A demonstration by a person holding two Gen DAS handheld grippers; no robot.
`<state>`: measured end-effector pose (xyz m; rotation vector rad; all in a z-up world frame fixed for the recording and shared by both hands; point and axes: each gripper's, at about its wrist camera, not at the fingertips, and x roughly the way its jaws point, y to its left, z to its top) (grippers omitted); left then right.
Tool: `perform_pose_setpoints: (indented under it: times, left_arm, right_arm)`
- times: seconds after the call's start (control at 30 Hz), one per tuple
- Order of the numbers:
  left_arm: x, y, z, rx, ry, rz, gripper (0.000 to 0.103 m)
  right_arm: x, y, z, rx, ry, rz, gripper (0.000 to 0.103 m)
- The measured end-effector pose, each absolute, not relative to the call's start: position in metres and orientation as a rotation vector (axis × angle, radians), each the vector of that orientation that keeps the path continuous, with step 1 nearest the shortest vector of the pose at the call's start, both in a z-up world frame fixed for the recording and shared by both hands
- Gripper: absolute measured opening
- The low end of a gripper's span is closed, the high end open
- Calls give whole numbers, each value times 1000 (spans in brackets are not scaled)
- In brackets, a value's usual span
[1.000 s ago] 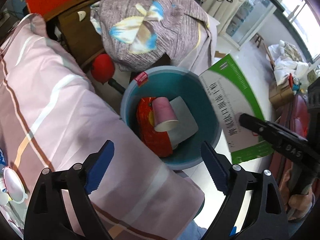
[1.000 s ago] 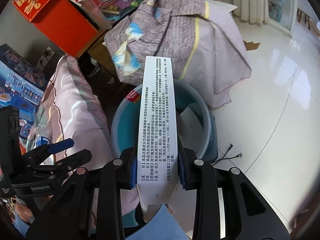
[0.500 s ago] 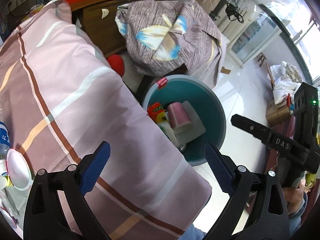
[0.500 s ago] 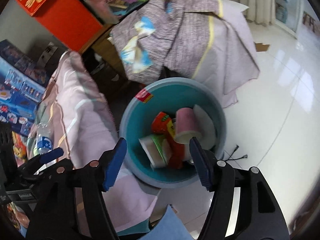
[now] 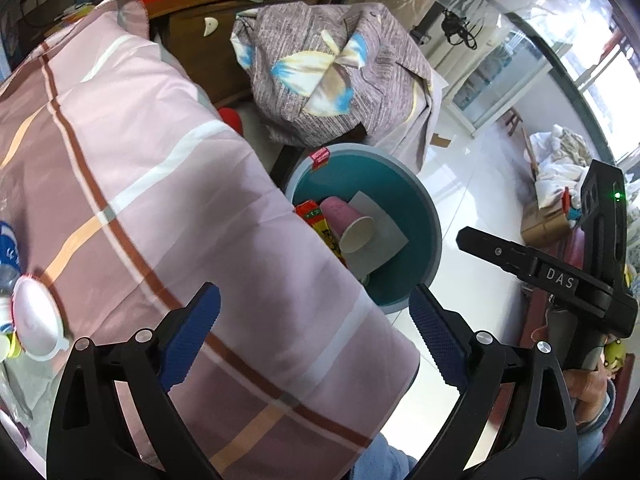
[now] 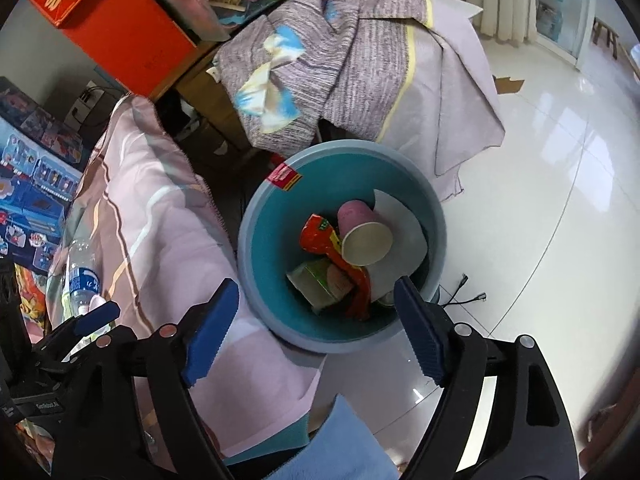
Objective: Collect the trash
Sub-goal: 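Move both tools back over the table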
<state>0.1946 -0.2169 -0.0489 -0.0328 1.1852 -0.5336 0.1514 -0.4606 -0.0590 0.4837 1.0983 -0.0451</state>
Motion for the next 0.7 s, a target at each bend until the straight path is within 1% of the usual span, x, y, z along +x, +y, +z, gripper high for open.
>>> perform_pose_setpoints:
  times: [0.37,0.7]
  left_arm:
    - [166,-164,-30,-75,1120,-513,97]
    - [132,-89,-18,-118,1056,-454,98]
  right_arm:
    - [135,-407,-34,419,1080,-5,76]
    - [111,-344,-14,333,1074,53,77]
